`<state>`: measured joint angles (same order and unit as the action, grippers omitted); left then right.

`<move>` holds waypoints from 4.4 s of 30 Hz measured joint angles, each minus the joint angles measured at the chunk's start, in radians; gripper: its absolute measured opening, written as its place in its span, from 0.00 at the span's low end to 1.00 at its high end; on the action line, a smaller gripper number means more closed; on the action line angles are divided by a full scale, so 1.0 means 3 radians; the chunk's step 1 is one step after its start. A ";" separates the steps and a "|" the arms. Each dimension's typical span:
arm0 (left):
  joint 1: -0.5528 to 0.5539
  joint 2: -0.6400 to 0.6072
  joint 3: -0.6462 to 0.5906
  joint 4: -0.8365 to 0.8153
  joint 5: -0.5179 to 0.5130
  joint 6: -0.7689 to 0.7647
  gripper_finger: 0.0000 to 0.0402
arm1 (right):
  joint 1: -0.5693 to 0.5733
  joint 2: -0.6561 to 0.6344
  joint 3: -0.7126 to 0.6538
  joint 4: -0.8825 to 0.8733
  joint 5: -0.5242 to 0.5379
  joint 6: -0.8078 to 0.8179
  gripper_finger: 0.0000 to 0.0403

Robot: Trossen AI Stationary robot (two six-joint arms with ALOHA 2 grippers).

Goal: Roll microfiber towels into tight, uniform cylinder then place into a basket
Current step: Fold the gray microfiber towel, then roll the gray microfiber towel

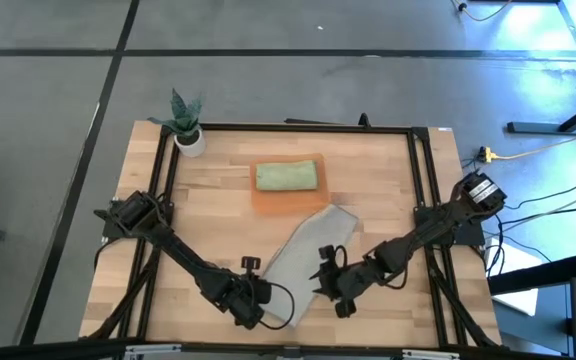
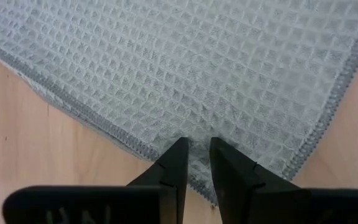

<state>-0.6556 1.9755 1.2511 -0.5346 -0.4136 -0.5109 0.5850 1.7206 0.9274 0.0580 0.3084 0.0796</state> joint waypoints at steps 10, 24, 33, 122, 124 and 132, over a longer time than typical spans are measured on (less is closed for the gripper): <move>-0.0045 -0.0009 0.0370 -0.0414 -0.0032 0.0082 0.15 | 0.0009 0.0005 0.0003 0.0055 -0.0048 -0.0137 0.39; -0.0150 -0.0010 0.0683 -0.1239 -0.0187 -0.0206 0.14 | 0.0055 0.0584 0.0004 0.0882 -0.0422 -0.0395 0.39; -0.0221 -0.0010 0.0683 -0.1252 -0.0213 -0.0293 0.14 | 0.0084 0.1045 0.0439 0.0983 -0.0654 -0.0578 0.39; 0.0057 -0.0011 0.0536 -0.0368 -0.0291 0.0780 0.15 | 0.0806 0.0851 0.0985 -0.1122 0.0657 0.2652 0.02; 0.0047 -0.0011 0.0535 -0.0295 -0.0289 0.0779 0.15 | 0.0839 0.0775 0.0987 -0.1297 0.0821 0.2868 0.02; 0.0047 -0.0003 0.0533 0.0049 -0.0288 0.0777 0.15 | 0.0802 0.0698 0.0986 -0.1726 0.0799 0.3458 0.02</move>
<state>-0.6415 1.9745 1.4109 -0.5199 -0.4999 -0.2778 0.8255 1.9301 1.2232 -0.4598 0.5481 1.1172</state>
